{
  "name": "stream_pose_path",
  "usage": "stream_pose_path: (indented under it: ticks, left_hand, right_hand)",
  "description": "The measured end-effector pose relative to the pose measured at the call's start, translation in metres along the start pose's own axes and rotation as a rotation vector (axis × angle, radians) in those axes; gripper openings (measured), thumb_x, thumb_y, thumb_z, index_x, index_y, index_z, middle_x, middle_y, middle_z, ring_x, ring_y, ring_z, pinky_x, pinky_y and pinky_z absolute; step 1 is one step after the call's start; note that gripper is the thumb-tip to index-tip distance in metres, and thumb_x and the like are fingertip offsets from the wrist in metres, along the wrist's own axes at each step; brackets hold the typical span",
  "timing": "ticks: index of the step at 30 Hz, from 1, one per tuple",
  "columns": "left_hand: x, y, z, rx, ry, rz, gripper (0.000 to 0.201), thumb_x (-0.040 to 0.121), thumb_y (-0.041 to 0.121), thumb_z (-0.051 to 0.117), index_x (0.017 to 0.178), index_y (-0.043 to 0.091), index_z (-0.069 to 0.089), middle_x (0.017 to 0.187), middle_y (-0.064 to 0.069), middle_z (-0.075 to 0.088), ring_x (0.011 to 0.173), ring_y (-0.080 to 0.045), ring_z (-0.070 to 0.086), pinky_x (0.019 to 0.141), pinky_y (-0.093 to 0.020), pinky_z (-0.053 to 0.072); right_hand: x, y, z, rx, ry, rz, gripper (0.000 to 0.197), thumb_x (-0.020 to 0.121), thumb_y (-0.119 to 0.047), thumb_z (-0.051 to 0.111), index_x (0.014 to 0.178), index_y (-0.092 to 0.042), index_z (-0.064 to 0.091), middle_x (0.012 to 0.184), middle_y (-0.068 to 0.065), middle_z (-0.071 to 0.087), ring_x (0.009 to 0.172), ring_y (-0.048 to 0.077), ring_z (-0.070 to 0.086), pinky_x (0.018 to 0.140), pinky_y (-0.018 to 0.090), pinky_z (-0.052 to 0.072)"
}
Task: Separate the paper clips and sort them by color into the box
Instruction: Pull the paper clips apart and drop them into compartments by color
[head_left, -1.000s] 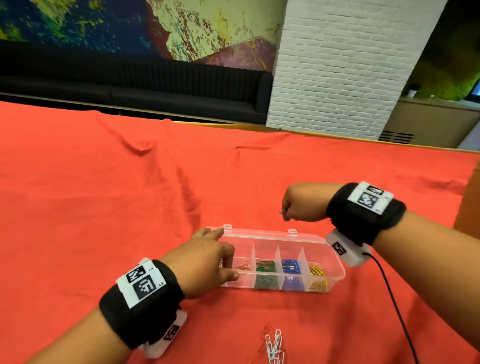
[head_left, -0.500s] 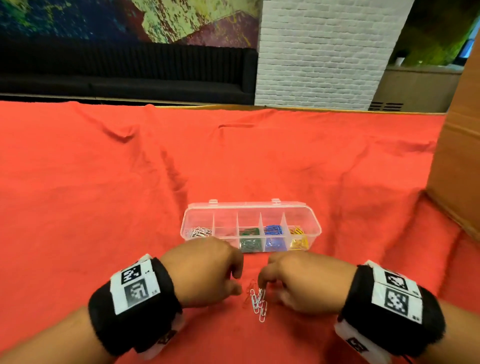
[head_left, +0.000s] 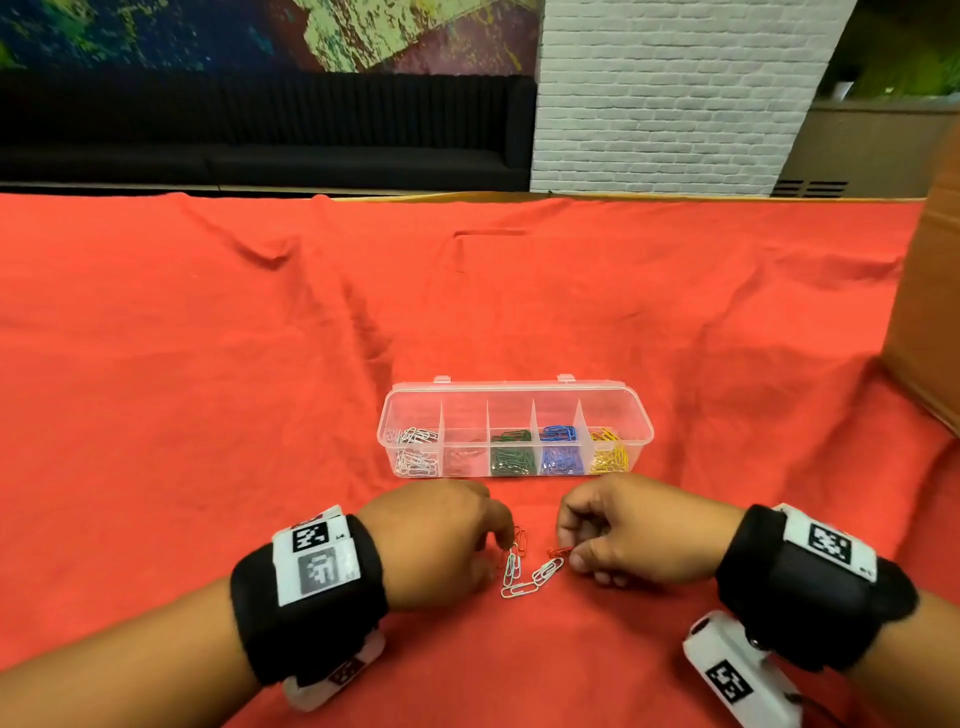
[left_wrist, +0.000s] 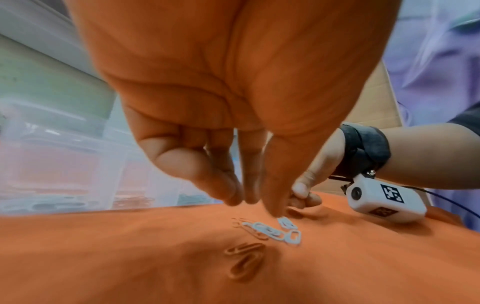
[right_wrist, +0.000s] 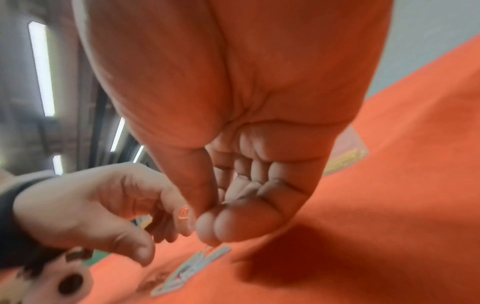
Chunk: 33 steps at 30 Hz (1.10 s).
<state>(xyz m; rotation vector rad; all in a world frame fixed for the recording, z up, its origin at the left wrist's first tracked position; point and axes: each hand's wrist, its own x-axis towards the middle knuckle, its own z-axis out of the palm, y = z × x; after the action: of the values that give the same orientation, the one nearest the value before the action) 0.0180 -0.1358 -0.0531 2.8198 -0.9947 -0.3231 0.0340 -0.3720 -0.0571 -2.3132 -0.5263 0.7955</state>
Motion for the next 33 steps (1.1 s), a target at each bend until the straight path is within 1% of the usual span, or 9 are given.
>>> stream_pose_path:
  ticks: [5,10,15,19,23,26,29,31,33]
  left_hand:
    - [0.014,0.017,0.009,0.045,-0.07,0.04,0.044,0.075,0.062,0.065,0.102,0.028,0.064,0.095,0.007,0.063,0.087,-0.018,0.061,0.074,-0.033,0.052]
    - [0.017,0.015,0.014,0.054,-0.063,0.079,0.017,0.081,0.04,0.062,0.09,0.025,0.063,0.093,0.004,0.066,0.086,-0.02,0.062,0.072,-0.037,0.053]
    - [0.008,0.002,0.01,-0.115,-0.061,0.054,0.015,0.081,0.036,0.062,0.09,0.025,0.063,0.085,0.007,0.068,0.076,-0.011,0.061,0.069,-0.031,0.052]
    - [-0.001,-0.017,-0.001,-0.35,0.026,-0.065,0.011,0.081,0.031,0.071,0.089,0.024,0.067,0.079,0.012,0.07,0.07,0.0,0.063,0.069,-0.025,0.052]
    - [-0.012,-0.027,-0.004,-0.343,0.043,-0.13,0.012,0.08,0.033,0.071,0.088,0.025,0.067,0.079,0.013,0.07,0.072,-0.001,0.063,0.07,-0.024,0.052]
    - [-0.021,-0.024,0.0,-0.266,-0.009,-0.151,0.015,0.079,0.035,0.069,0.09,0.025,0.068,0.08,0.012,0.07,0.073,-0.003,0.062,0.067,-0.021,0.048]
    - [-0.029,-0.022,0.003,-0.156,-0.004,-0.22,0.017,0.078,0.036,0.068,0.092,0.026,0.066,0.08,0.014,0.066,0.073,-0.004,0.057,0.064,-0.02,0.042]
    - [-0.03,-0.024,0.003,-0.125,0.013,-0.243,0.02,0.077,0.037,0.068,0.094,0.027,0.064,0.082,0.013,0.065,0.076,-0.006,0.056,0.065,-0.023,0.041]
    - [-0.03,-0.025,0.001,-0.091,0.008,-0.226,0.028,0.076,0.039,0.069,0.102,0.03,0.063,0.089,0.012,0.065,0.081,-0.008,0.057,0.066,-0.023,0.039]
  right_hand:
    - [-0.004,0.002,-0.004,0.276,-0.004,0.038,0.009,0.087,-0.002,0.067,0.089,-0.011,0.065,0.066,0.006,0.067,0.06,0.019,0.063,0.056,0.026,0.054]
    - [-0.01,0.005,-0.006,0.398,0.032,0.047,0.008,0.09,-0.001,0.062,0.089,-0.009,0.063,0.066,0.002,0.065,0.057,0.013,0.062,0.052,0.024,0.052]
    - [-0.01,0.0,-0.012,0.577,0.04,0.056,0.008,0.093,-0.001,0.057,0.089,-0.008,0.058,0.071,0.006,0.065,0.057,0.012,0.061,0.05,0.022,0.05]
    - [0.005,-0.017,-0.026,0.366,0.196,-0.005,0.011,0.091,-0.005,0.062,0.082,-0.011,0.059,0.068,0.004,0.065,0.055,0.013,0.06,0.049,0.024,0.049]
    - [0.039,-0.041,-0.043,0.089,0.395,-0.063,0.015,0.086,-0.02,0.068,0.074,-0.013,0.064,0.069,0.012,0.07,0.054,0.015,0.06,0.052,0.03,0.05]
    - [0.064,-0.063,-0.047,-0.01,0.413,-0.061,0.016,0.083,-0.024,0.074,0.08,-0.01,0.067,0.069,0.006,0.071,0.057,0.013,0.061,0.057,0.029,0.052]
    - [0.077,-0.077,-0.044,-0.073,0.438,-0.084,0.02,0.073,-0.021,0.083,0.081,-0.019,0.065,0.072,-0.004,0.066,0.066,0.013,0.061,0.068,0.032,0.053]
    - [0.072,-0.081,-0.038,-0.176,0.451,-0.131,0.02,0.072,-0.02,0.081,0.076,-0.023,0.062,0.07,-0.009,0.06,0.064,0.009,0.057,0.064,0.026,0.047]
    - [0.06,-0.081,-0.027,-0.32,0.341,-0.171,0.014,0.073,-0.021,0.078,0.076,-0.02,0.064,0.066,-0.01,0.059,0.059,0.003,0.053,0.058,0.021,0.041]
